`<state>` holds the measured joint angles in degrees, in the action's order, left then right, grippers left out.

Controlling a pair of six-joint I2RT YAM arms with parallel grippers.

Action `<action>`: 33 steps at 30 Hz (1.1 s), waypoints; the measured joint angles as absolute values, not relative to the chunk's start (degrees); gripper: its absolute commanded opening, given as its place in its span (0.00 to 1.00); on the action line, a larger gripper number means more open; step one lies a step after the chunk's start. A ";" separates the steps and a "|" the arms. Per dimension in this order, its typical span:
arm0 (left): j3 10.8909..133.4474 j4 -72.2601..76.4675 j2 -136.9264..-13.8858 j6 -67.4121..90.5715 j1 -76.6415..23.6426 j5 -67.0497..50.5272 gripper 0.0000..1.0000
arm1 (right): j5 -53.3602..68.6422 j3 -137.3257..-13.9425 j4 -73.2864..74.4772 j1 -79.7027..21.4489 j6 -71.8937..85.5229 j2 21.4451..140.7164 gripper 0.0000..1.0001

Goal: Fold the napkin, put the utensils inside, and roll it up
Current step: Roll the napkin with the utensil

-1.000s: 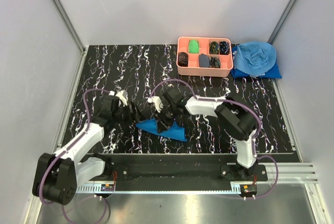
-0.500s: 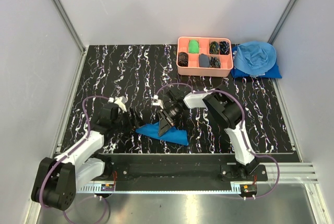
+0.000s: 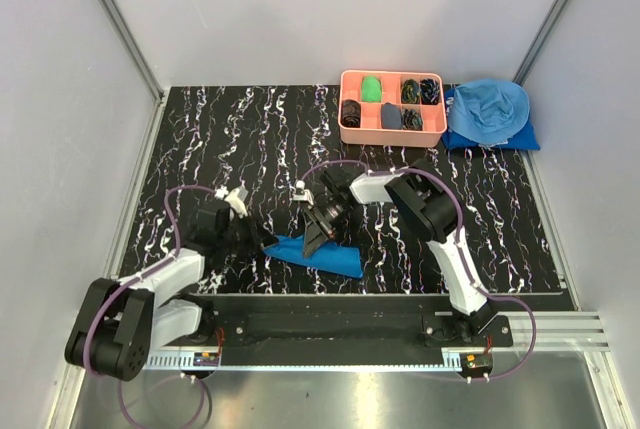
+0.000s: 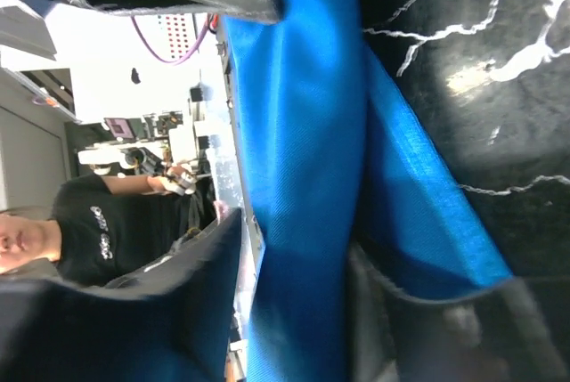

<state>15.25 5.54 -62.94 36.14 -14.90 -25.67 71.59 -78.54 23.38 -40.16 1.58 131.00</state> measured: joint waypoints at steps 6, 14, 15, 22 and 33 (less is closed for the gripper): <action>15.40 5.80 -64.64 36.25 -14.90 -26.41 0.00 | 67.24 -78.61 24.18 -40.05 2.57 127.48 0.72; 20.71 1.41 -69.45 35.59 -14.90 -26.94 0.00 | 49.01 -76.38 23.73 -39.81 1.45 114.56 0.78; 21.54 0.58 -70.26 35.53 -14.90 -26.98 0.00 | 46.24 -75.55 23.44 -40.05 0.60 111.66 0.80; 26.46 -5.13 -74.43 34.72 -14.90 -27.03 0.00 | 25.74 -67.00 18.44 -49.17 -5.96 97.51 0.87; 30.17 -8.84 -77.73 32.93 -14.90 -27.79 0.00 | 8.93 -59.46 13.26 -58.30 -11.40 96.88 0.89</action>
